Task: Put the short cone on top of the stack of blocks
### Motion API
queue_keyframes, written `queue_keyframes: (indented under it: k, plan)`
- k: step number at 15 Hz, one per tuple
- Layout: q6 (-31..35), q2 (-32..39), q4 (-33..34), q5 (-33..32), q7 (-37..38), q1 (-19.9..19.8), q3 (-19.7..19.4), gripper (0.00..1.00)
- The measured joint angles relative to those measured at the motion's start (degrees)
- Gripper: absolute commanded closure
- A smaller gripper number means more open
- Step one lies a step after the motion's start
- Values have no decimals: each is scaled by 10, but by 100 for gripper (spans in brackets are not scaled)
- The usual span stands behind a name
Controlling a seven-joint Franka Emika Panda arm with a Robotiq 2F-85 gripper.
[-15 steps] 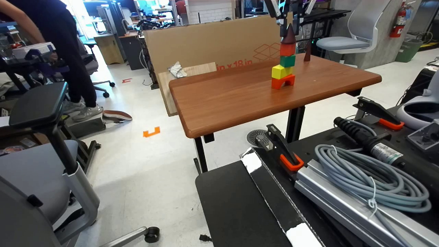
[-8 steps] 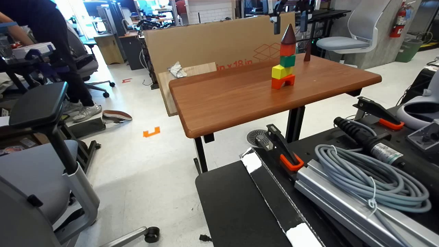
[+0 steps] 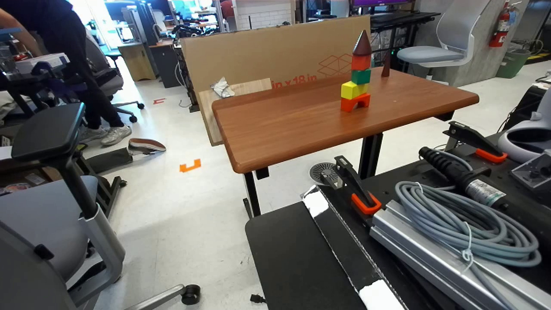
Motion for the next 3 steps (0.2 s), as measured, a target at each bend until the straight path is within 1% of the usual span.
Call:
queue_keyframes:
  k: [3]
  plan:
    - [0,-19,-1,-8,0,0,-3,0]
